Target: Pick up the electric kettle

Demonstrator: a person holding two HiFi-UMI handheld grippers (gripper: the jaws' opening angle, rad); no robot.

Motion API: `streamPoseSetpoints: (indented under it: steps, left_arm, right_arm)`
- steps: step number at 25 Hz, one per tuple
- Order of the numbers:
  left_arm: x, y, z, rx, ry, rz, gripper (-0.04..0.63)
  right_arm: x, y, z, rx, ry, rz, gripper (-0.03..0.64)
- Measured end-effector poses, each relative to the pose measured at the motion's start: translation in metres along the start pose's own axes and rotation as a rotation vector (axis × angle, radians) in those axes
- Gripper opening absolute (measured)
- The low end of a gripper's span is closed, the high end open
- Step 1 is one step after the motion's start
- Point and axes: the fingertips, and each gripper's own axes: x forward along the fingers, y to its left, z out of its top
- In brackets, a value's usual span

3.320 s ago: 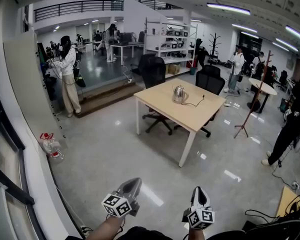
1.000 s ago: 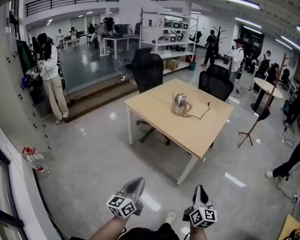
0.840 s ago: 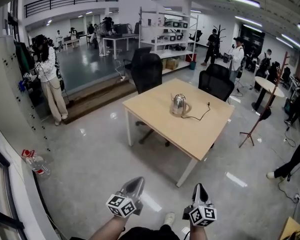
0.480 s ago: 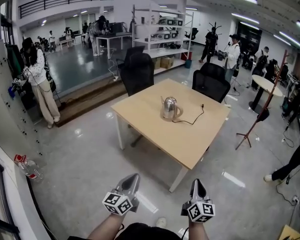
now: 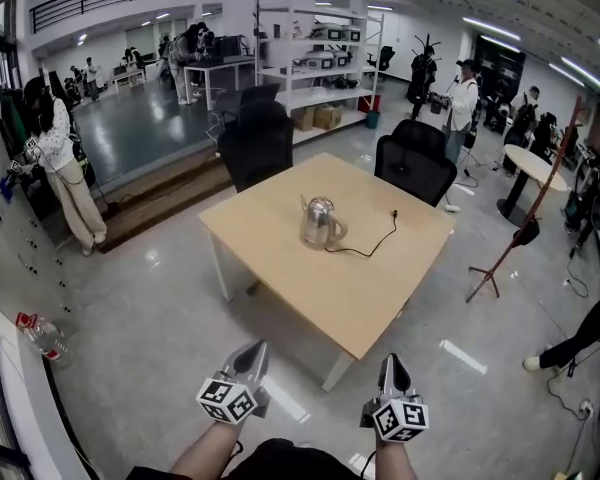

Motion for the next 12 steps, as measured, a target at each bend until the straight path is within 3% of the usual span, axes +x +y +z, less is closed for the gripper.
streamPoseSetpoints:
  steps: [12]
  left_arm:
    - [0.022,-0.004,-0.006,0.004,0.027,0.051,-0.002]
  right_arm:
    - [0.022,-0.026,-0.008,0.017,0.056,0.024,0.002]
